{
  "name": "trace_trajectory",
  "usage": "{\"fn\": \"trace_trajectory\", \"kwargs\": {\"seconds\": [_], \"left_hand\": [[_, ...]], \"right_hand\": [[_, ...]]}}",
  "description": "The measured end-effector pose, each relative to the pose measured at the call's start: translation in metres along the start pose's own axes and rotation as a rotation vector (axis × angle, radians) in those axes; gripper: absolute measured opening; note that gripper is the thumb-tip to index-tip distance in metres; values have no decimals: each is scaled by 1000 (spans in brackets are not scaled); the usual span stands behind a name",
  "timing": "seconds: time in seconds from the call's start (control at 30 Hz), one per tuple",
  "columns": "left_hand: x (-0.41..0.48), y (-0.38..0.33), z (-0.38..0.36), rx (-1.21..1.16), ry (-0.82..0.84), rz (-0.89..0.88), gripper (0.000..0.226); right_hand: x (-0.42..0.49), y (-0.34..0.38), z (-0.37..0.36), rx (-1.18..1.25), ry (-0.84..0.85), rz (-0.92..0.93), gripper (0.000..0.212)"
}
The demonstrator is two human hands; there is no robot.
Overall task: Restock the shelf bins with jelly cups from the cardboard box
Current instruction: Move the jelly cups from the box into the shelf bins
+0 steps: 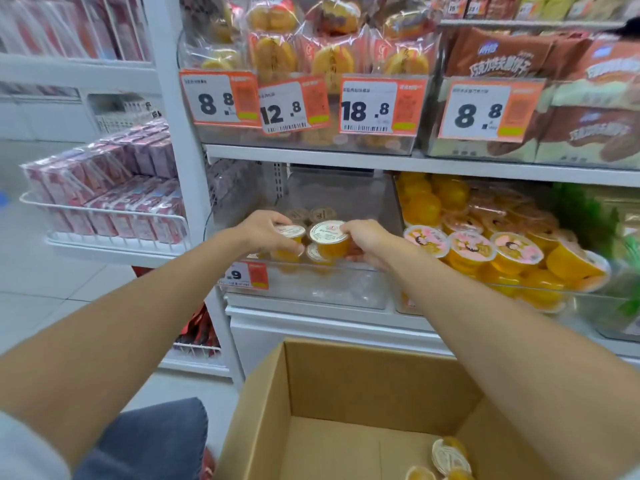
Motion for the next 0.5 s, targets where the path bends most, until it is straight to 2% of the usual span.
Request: {"fn": "trace_trajectory", "kwargs": {"seconds": [0.13, 0.2, 0.27, 0.33, 0.37, 0.43, 0.5], "left_hand": [[27, 20, -10, 228, 162, 43, 44], [36, 27, -11, 279, 230, 85, 30], [40, 31, -12, 311, 290, 130, 26], [44, 36, -15, 331, 338, 147, 25], [46, 39, -17, 331, 347, 142, 32], [47, 41, -21, 297, 305, 126, 44], [48, 44, -25, 306, 251, 114, 45]], "right_hand": [[23, -15, -23, -51, 326, -354, 16], [36, -26, -28, -71, 419, -445, 19], [42, -35, -30, -65, 466, -493, 19], [46, -41, -29, -68, 461, -489, 17], [46, -42, -27, -117, 439, -460, 15], [47, -40, -24, -320, 356, -356, 14], [45, -36, -24, -516, 271, -257, 15]]}}
Point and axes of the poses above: each hand's wrist, its own x-axis towards the middle knuckle, its own z-axis out of the back of the hand, y = z × x, the point moved 3 cm from there along x, towards the middle knuckle, and after that the axes turned 3 degrees about -y, right-handed, at the moved point
